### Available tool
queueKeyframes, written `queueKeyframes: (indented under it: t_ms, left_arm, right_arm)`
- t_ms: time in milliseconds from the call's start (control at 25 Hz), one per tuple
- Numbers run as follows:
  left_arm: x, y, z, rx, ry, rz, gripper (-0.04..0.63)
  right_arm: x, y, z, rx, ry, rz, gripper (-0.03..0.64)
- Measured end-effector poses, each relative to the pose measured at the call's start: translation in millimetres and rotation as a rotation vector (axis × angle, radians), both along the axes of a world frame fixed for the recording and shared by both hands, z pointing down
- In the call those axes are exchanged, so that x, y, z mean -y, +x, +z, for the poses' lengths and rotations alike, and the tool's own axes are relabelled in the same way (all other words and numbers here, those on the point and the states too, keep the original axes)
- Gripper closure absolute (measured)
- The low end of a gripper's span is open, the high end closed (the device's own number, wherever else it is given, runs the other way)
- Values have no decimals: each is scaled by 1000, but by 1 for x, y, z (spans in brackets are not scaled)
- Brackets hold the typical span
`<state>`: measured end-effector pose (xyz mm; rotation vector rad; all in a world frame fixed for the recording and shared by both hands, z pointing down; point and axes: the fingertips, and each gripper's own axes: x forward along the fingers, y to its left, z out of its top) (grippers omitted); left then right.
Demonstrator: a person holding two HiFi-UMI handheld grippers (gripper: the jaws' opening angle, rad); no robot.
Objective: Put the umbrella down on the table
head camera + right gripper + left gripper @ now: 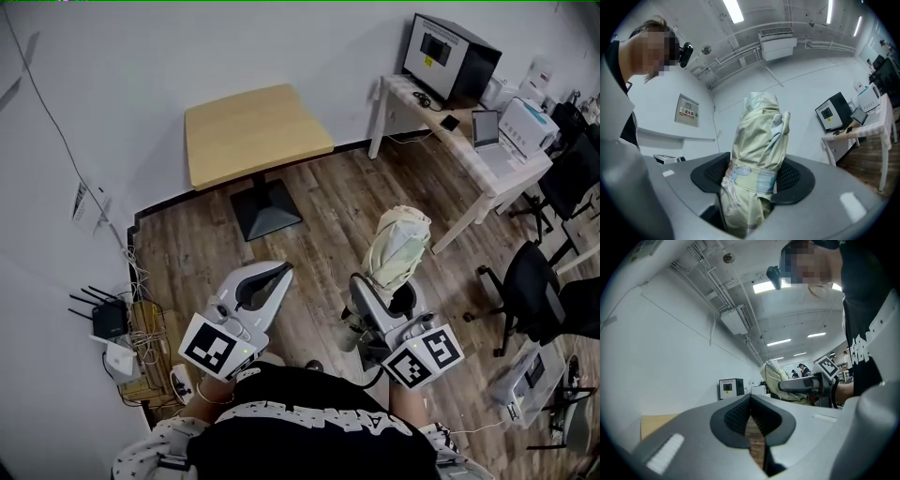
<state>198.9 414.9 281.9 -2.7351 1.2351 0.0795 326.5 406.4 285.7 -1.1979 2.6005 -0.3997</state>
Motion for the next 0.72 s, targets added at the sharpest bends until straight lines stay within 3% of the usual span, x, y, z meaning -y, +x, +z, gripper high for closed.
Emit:
queueKeyframes:
  t_ms: [280,720]
  left_arm:
    - [0,1,4,26,-13,-19,601]
    - [26,4,-1,33,6,53,600]
  right_arm:
    - [-2,2,5,17,-7,-10,319]
    - [18,-4,8,-1,-11,33,319]
